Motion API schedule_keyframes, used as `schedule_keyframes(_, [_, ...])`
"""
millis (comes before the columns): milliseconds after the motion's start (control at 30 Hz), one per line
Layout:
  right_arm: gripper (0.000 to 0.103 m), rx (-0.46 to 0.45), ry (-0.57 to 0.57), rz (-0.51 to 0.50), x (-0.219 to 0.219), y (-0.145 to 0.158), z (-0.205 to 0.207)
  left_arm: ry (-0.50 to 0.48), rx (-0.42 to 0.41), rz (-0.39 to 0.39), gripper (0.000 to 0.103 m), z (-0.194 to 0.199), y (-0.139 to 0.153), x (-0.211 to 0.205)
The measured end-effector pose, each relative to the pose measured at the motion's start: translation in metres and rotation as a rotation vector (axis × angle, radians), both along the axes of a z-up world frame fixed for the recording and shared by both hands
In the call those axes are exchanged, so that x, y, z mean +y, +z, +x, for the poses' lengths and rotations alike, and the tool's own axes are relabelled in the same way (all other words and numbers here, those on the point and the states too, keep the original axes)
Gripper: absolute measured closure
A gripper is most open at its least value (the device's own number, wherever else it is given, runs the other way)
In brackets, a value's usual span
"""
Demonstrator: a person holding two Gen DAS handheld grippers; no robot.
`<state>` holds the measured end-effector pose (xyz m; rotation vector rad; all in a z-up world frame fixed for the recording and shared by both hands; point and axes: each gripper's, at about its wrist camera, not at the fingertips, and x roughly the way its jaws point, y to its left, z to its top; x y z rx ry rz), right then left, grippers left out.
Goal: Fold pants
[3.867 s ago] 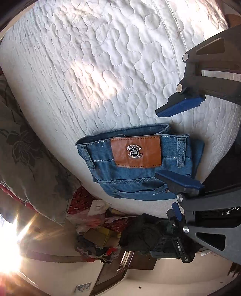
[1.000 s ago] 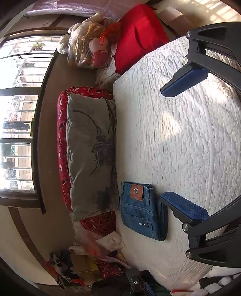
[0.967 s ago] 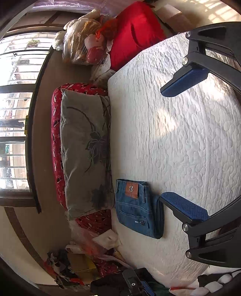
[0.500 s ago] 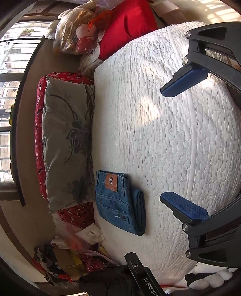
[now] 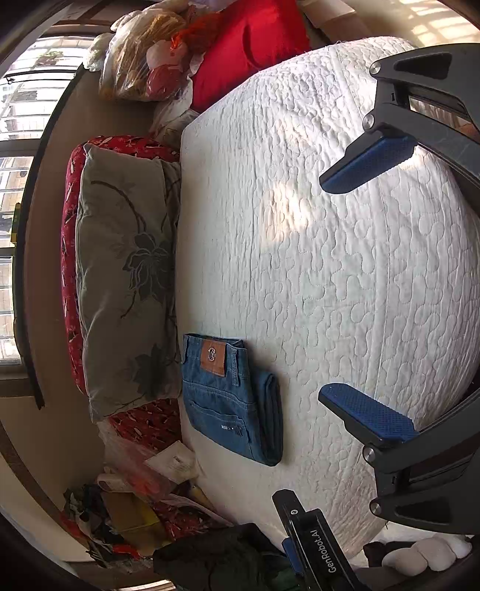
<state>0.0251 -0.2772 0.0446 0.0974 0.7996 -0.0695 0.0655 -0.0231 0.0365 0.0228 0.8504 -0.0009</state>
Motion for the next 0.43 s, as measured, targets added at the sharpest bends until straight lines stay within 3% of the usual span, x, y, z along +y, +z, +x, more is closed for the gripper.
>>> schedule_keyframes(267, [0.0,0.01,-0.014,0.019,-0.007,-0.002,0.004,-0.048,-0.021,-0.061,0.015,0.003,0.015,-0.01])
schedule_keyframes(433, [0.0,0.006,-0.031,0.022,-0.014,-0.002,0.006,-0.044,-0.058,-0.002,0.015,-0.003,0.017,-0.021])
